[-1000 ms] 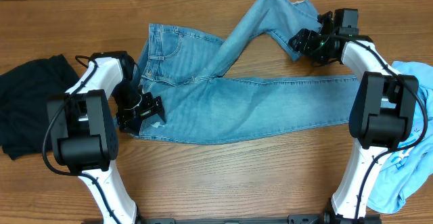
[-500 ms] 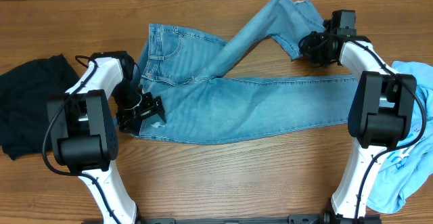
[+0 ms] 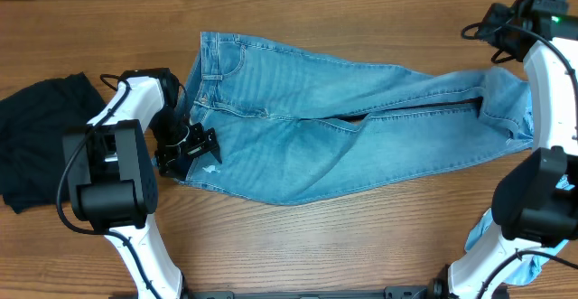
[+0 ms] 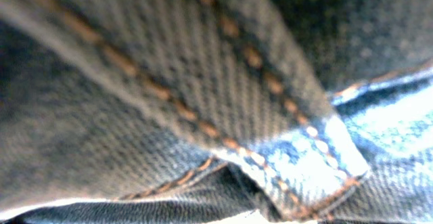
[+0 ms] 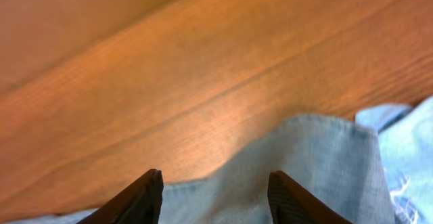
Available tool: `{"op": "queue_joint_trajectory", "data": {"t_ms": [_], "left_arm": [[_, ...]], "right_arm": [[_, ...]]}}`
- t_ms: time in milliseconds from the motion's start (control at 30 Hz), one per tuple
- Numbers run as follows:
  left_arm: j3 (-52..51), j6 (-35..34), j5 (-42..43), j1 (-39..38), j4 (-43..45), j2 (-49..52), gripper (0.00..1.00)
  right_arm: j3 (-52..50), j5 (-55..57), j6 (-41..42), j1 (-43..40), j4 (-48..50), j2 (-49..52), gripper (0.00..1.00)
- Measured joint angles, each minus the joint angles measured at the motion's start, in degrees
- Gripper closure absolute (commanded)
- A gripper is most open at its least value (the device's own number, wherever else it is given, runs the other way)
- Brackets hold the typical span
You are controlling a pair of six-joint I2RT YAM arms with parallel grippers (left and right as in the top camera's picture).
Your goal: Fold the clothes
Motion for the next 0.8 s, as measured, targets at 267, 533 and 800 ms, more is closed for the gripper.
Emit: {"op": "queue_joint_trajectory", "data": {"t_ms": [267, 533, 800], "left_arm": [[-0.1, 0.0, -0.5, 0.0, 0.1, 0.0, 0.14], [6.8, 5.5, -2.2, -0.5, 12.3, -10.4, 0.24], [9.6, 10.6, 1.2, -10.1, 33.5, -15.0, 0.96]], "right_arm": [[-1.0, 0.4, -1.8, -2.2, -10.6, 2.1, 0.41], [-2.1, -6.5, -4.5, -2.7, -17.2, 2.9, 0.34], [1.8, -13.5, -5.2, -1.3, -27.8, -11.5, 0.35]]}}
